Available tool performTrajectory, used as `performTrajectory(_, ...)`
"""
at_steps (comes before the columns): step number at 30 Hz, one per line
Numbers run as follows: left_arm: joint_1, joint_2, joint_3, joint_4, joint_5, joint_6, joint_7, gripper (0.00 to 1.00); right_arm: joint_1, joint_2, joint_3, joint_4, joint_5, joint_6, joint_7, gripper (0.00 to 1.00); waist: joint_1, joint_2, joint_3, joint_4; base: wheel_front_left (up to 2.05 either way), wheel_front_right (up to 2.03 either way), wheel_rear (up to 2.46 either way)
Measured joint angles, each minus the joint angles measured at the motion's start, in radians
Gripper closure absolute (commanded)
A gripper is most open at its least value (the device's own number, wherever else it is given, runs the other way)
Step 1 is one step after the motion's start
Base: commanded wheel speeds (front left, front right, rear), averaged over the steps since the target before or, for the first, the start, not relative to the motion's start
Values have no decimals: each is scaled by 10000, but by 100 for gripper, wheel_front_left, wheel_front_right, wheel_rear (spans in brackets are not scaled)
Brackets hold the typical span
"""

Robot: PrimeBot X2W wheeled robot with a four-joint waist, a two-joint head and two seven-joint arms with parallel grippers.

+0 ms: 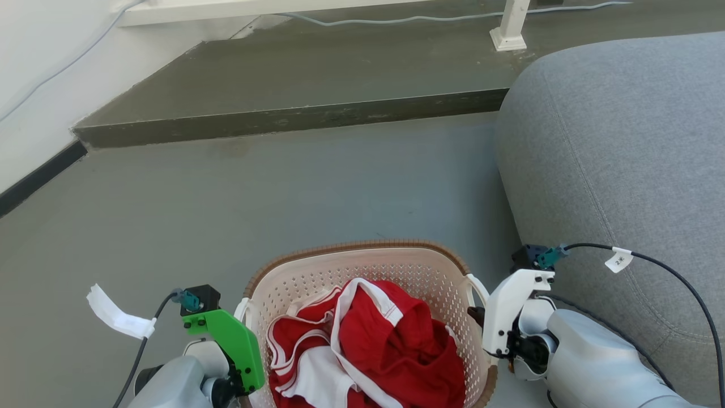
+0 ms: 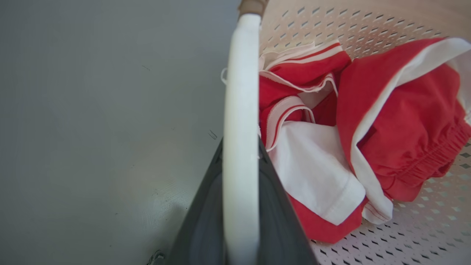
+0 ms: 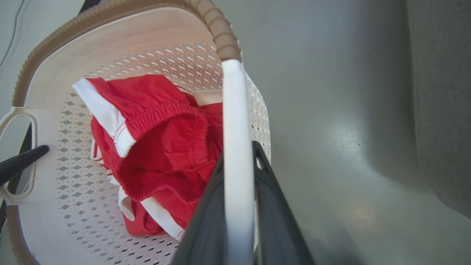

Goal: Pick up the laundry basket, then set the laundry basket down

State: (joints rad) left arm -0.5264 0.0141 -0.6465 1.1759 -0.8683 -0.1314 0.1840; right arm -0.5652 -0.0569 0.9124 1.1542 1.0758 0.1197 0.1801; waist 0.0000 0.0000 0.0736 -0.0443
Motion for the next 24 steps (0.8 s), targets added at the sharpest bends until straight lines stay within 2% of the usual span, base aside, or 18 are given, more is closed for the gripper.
performTrajectory(13,-105,17,-52,0,-86,0,-15,100,-116,-25,125,-67,79,-69,-33,100,0,0,317,-6,0,0,0)
performTrajectory(24,-1136,40,-46,-8,-40,10,-581,100,-1122,-69,151,-161,35,-69,-581,100,0,0,1250,9,0,0,0)
